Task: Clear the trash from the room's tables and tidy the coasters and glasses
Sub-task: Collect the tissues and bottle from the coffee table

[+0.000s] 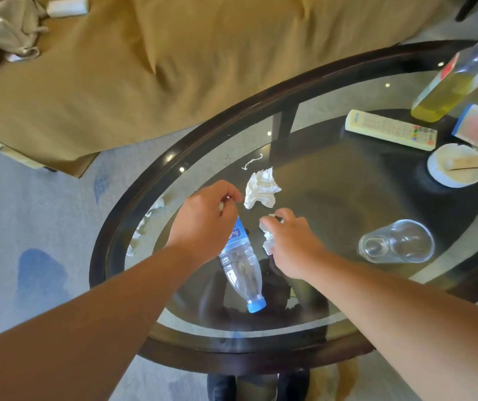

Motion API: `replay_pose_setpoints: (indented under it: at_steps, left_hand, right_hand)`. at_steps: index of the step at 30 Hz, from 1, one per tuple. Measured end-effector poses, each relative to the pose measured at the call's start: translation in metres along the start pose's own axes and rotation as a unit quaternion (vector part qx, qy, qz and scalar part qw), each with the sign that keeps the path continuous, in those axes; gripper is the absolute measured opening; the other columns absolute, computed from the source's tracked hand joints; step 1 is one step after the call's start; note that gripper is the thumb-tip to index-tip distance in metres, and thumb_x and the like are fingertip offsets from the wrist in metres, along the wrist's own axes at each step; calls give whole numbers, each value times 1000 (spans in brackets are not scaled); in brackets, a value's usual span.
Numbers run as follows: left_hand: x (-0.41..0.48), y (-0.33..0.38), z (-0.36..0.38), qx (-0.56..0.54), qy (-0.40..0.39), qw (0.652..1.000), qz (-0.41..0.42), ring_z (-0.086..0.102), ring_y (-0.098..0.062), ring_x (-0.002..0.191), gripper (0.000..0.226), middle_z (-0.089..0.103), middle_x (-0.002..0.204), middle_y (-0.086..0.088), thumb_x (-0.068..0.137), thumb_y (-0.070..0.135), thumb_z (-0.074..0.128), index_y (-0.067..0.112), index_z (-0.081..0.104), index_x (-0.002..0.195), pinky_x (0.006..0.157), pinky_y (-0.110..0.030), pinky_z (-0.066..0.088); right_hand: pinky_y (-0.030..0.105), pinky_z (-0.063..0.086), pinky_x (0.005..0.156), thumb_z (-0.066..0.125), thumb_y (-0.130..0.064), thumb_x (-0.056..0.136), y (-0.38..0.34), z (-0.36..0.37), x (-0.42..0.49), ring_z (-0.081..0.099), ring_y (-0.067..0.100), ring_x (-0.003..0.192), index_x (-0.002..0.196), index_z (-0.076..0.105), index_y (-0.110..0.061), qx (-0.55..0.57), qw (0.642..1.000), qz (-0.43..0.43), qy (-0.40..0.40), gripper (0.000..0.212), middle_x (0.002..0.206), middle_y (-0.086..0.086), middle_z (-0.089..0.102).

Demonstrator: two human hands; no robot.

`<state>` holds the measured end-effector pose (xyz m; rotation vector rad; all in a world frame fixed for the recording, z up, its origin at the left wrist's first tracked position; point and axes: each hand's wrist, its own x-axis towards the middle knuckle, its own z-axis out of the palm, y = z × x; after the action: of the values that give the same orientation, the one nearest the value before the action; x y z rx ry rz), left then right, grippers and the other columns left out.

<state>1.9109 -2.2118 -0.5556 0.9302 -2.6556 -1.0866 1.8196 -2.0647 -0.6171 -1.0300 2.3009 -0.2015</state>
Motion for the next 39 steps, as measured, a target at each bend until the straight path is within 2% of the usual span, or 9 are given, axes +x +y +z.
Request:
replay_pose_setpoints:
  at_steps: [6,11,15,19,22,26,32,37,39]
  left_hand:
    - [2,-5,9,-2,3,1000,0,51,0,52,24,54,56,21,88,15,44,32,59,83,48,-8,36]
    - [5,-3,11,-6,-1,1000,-10,50,1,49,24,54,54,23,87,14,44,32,60,83,46,-7,35]
    - [8,8,5,-7,-8,1000,-22,50,0,45,24,56,58,24,87,16,43,33,59,81,41,-8,34]
    - [16,22,-8,1,-14,999,-34,51,-3,44,24,58,59,18,90,17,42,33,60,85,41,-13,35]
    - [21,34,-18,25,-3,999,-27,54,-5,56,23,61,65,11,91,18,44,33,60,87,47,-18,39]
    - [28,49,-29,18,5,1000,-9,53,-3,56,22,58,63,13,91,16,45,31,61,86,46,-16,37]
    - [43,46,-30,-7,10,1000,4,50,-4,49,25,56,56,13,89,15,47,34,60,82,46,-15,40]
    - [55,19,-30,6,-9,1000,8,52,-7,50,26,57,57,12,91,16,46,37,58,80,41,-15,39]
    - [59,6,-33,7,-15,1000,11,50,-5,49,25,57,58,15,90,16,45,35,58,80,43,-13,38]
  right_hand:
    - [31,43,73,54,-10,85,8,15,15,41,27,96,114,43,-18,-68,997,-23,26,33,115,4,43]
    - [31,33,67,55,-15,83,11,7,17,37,23,82,88,41,-16,34,998,16,43,16,97,3,42]
    - [28,23,54,50,-14,81,11,-14,5,37,20,69,67,23,-25,78,994,17,79,32,85,-5,34]
    - [29,21,48,45,-10,80,13,-44,-6,38,18,60,72,30,-26,125,987,13,99,23,66,-9,38]
    - [33,38,61,43,-10,85,9,-64,-12,50,23,77,98,49,-27,143,985,-8,94,22,84,-8,49]
    - [32,27,54,43,-12,87,6,-84,-16,41,23,68,65,35,-18,128,985,-5,114,25,71,-4,39]
    - [29,18,47,51,-45,84,-3,-90,-2,36,11,54,57,32,-21,126,981,23,144,41,65,-4,38]
    - [30,34,60,57,-44,84,-7,-70,32,52,23,84,90,49,-22,75,986,28,144,24,91,-2,53]
    - [32,39,70,61,-46,82,-9,-58,47,49,26,100,118,48,-23,58,991,35,119,44,108,3,51]
